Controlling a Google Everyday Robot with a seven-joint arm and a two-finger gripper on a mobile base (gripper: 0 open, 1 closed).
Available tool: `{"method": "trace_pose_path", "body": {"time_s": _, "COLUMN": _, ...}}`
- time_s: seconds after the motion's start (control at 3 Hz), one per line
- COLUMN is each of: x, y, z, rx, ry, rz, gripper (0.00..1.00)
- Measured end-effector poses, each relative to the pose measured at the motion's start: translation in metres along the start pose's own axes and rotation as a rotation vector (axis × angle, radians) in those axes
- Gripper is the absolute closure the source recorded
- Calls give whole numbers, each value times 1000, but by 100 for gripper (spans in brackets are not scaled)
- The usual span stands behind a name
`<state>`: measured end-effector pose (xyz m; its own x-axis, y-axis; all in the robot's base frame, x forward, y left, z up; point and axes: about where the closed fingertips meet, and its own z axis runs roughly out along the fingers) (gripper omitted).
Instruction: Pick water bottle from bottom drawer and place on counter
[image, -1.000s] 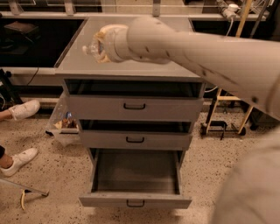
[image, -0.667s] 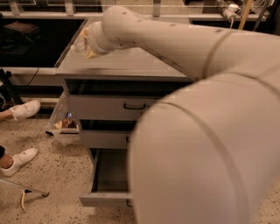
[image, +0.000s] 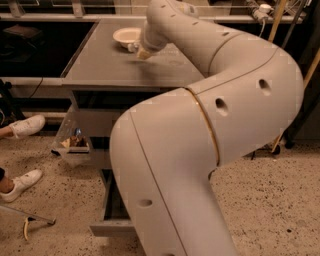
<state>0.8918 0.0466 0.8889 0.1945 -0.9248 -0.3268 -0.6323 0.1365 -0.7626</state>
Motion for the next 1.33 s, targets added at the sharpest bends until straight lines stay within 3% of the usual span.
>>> {"method": "trace_pose_path", "body": {"time_s": 0.33, "x": 14, "y": -14, "z": -2, "rx": 24, "ry": 31, "rz": 30, "gripper": 81}}
{"method": "trace_pose_path", "body": {"time_s": 1.33, "x": 13, "y": -13, "z": -2, "rx": 23, "ry": 29, "rz": 29, "gripper": 11}}
